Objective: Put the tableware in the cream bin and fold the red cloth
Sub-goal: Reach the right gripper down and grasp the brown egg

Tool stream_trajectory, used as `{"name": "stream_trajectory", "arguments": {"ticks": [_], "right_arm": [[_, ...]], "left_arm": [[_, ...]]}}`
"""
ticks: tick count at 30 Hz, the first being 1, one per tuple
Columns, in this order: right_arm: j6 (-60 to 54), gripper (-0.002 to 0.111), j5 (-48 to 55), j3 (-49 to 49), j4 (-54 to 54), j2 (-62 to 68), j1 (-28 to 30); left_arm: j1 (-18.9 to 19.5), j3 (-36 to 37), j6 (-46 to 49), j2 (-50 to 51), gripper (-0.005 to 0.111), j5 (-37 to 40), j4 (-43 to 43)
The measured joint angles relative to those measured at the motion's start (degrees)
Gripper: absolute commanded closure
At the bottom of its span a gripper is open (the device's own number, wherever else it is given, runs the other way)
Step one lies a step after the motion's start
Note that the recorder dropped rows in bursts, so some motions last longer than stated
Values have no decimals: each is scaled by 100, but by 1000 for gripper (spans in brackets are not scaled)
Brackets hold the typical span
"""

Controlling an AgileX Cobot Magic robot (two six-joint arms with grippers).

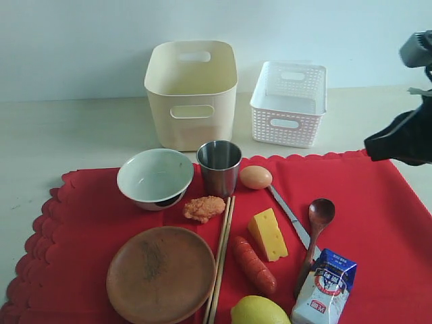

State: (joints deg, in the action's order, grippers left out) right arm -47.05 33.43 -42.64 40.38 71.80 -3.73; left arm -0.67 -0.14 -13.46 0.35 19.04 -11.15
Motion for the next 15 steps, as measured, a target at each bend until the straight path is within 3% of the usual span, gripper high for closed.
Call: {"name": "stream_trajectory", "arguments": {"ticks": [6,15], "right_arm": [[-1020,66,466,-934,514,1310,-9],[-2152,53,565,-2034,235,2818,-454]], "left_arm": [[0,0,0,0,61,0,0],[0,0,0,0,61,0,0]]}}
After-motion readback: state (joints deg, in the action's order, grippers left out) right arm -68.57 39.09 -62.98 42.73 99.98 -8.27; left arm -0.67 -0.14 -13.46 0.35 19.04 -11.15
